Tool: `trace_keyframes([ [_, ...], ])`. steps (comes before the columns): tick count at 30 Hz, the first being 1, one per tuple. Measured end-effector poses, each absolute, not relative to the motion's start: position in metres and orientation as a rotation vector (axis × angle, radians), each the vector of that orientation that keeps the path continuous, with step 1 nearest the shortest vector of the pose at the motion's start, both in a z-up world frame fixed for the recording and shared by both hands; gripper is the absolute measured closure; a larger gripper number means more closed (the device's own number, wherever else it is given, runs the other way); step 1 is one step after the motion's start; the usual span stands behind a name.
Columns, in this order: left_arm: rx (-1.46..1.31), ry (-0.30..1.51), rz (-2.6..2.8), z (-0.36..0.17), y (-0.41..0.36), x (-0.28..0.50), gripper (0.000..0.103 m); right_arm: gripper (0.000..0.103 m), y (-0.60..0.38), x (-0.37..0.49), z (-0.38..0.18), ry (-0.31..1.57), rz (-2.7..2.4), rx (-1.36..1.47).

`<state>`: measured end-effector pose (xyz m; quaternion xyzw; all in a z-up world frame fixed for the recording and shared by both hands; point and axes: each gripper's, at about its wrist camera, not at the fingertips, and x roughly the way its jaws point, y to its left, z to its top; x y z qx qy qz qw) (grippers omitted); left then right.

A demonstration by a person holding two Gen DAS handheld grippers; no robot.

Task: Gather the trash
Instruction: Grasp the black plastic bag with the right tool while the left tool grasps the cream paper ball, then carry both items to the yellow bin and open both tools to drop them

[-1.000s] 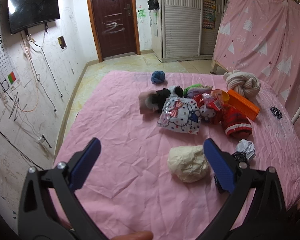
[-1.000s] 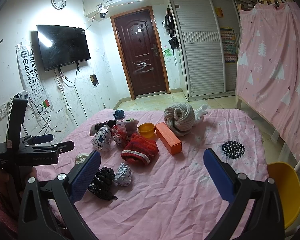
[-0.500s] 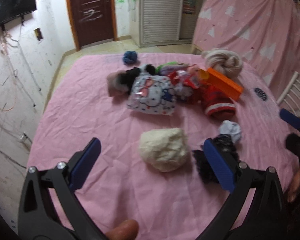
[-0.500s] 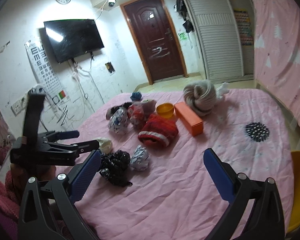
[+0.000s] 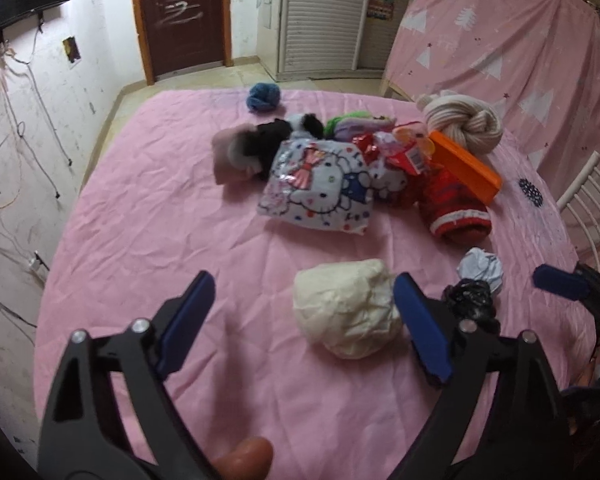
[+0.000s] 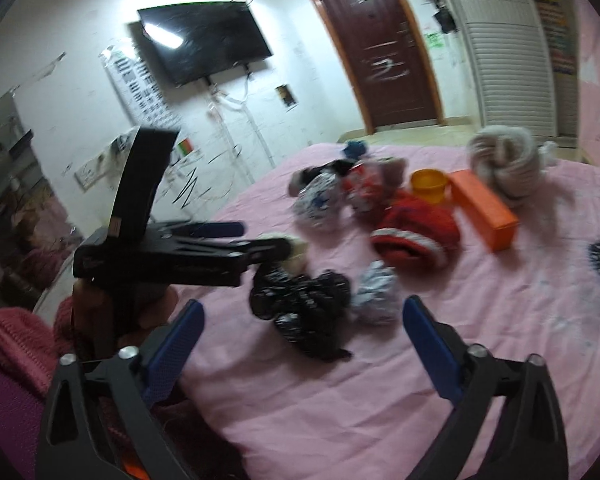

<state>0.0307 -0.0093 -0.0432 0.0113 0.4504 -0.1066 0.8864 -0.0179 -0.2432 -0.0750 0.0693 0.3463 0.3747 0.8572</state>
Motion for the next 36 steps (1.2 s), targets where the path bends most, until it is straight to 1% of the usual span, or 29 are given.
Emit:
trace_keyframes([
  [2,0.029,0.95,-0.25,-0.045,-0.015,0.032,0.026,0.035,-0.235,-0.015,-0.077,0.751,0.797,0.122],
  [3,0.025,0.957,-0.264,-0.047,-0.016,0.034,0.027,0.038,-0.23,-0.015,-0.078,0.762,0.8,0.104],
  [5,0.012,0.97,-0.292,-0.049,-0.018,0.035,0.03,0.039,-0.221,-0.016,-0.08,0.777,0.796,0.066],
  [7,-0.01,0.987,-0.328,-0.052,-0.018,0.037,0.037,0.039,-0.217,-0.015,-0.082,0.785,0.778,0.045],
  [8,-0.022,0.994,-0.345,-0.053,-0.018,0.038,0.044,0.039,-0.215,-0.013,-0.084,0.792,0.755,0.034],
  [9,-0.038,1.0,-0.368,-0.053,-0.018,0.038,0.053,0.039,-0.212,-0.01,-0.086,0.797,0.743,0.026],
  [10,-0.047,1.001,-0.386,-0.054,-0.02,0.039,0.058,0.039,-0.211,-0.008,-0.087,0.801,0.728,0.019],
  [11,-0.046,1.001,-0.39,-0.053,-0.021,0.038,0.059,0.039,-0.21,-0.006,-0.088,0.809,0.711,0.008],
  [13,-0.033,0.993,-0.385,-0.053,-0.022,0.038,0.06,0.04,-0.206,-0.005,-0.091,0.813,0.698,-0.013],
  [14,-0.036,0.989,-0.385,-0.053,-0.021,0.038,0.06,0.048,-0.203,-0.004,-0.091,0.813,0.689,-0.028],
  [15,-0.039,0.988,-0.384,-0.052,-0.021,0.037,0.06,0.06,-0.202,-0.003,-0.093,0.816,0.683,-0.036],
  [16,-0.041,0.986,-0.382,-0.052,-0.02,0.038,0.06,0.065,-0.201,0.0,-0.096,0.82,0.677,-0.041],
  [17,-0.045,0.983,-0.38,-0.051,-0.019,0.037,0.06,0.073,-0.2,0.001,-0.097,0.824,0.668,-0.043],
  [18,-0.047,0.975,-0.378,-0.049,-0.018,0.036,0.06,0.077,-0.2,0.003,-0.1,0.827,0.656,-0.045],
  [22,-0.036,0.944,-0.351,-0.04,-0.014,0.032,0.06,0.078,-0.202,0.002,-0.096,0.801,0.655,-0.027],
  [29,-0.026,0.887,-0.313,-0.017,-0.01,0.025,0.06,0.078,-0.209,-0.013,-0.074,0.717,0.692,-0.003],
  [36,0.041,0.821,-0.316,0.012,-0.039,0.018,0.06,0.078,-0.251,-0.017,-0.062,0.651,0.583,0.029],
])
